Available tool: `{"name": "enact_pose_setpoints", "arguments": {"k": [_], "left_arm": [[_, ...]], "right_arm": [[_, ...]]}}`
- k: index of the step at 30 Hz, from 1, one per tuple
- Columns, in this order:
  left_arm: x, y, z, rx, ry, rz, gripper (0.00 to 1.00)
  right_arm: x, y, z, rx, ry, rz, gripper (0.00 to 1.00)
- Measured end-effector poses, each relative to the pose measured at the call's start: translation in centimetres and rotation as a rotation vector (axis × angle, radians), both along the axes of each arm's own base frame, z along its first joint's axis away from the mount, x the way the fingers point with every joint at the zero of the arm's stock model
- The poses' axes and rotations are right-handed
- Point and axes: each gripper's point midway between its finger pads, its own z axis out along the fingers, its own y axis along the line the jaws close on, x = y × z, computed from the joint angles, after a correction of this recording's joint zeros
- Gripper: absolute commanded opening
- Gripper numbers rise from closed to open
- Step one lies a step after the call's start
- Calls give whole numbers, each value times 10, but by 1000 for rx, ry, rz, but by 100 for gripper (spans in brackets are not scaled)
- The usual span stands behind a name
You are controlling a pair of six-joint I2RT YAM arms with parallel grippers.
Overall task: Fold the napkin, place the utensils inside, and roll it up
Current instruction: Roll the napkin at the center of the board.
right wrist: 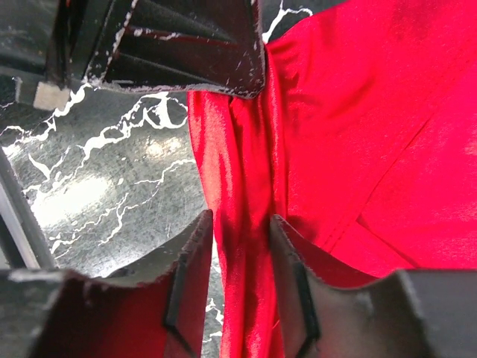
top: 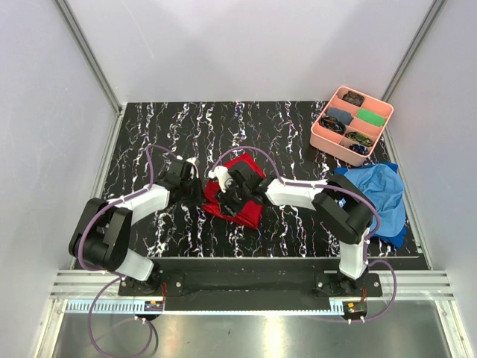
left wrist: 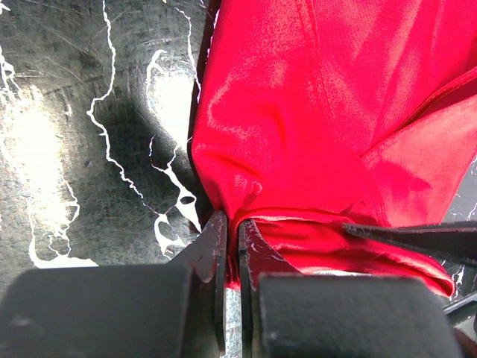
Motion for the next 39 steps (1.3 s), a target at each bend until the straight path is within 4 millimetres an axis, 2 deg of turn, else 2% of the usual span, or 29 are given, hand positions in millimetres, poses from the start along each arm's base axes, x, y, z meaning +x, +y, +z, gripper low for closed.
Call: {"name": "enact_pose_setpoints", "arguments": {"k": [2, 6, 10, 12, 13, 15, 17, 20, 22, 27, 31, 35, 39], "left_arm": [[0, 0, 0, 0, 0, 0, 0], [0, 0, 0, 0, 0, 0, 0], [0, 0, 0, 0, 0, 0, 0], [0, 0, 0, 0, 0, 0, 0], [0, 0, 0, 0, -1, 0, 0], [0, 0, 0, 0, -1, 0, 2], [0, 0, 1, -1, -2, 1, 9], [-1, 1, 0, 2, -3, 7, 26], [-3, 3, 1, 6, -5, 17, 39], [-4, 9, 11, 9, -44, 49, 58], [-6, 14, 20, -2, -96, 82, 65], [-15, 16, 18, -32, -134, 96, 77], [-21, 13, 12, -62, -150, 84, 75]], "right_arm": [[2, 1, 1, -1, -6, -4, 41], [5, 2, 3, 1, -13, -9, 30], [8, 0, 2, 2, -4, -18, 26], [11, -1, 0, -1, 6, -25, 20], [12, -1, -1, -1, 13, -27, 14], [14, -3, -7, -6, 28, -31, 10], [14, -2, -11, -7, 47, -32, 5], [13, -1, -12, -3, 63, -28, 1], [14, -1, -13, -2, 72, -28, 0], [19, -4, -17, 14, 111, -29, 0], [21, -4, -18, 36, 154, -25, 0], [22, -4, -19, 57, 194, -17, 0], [21, -3, -20, 78, 238, -8, 0]]}}
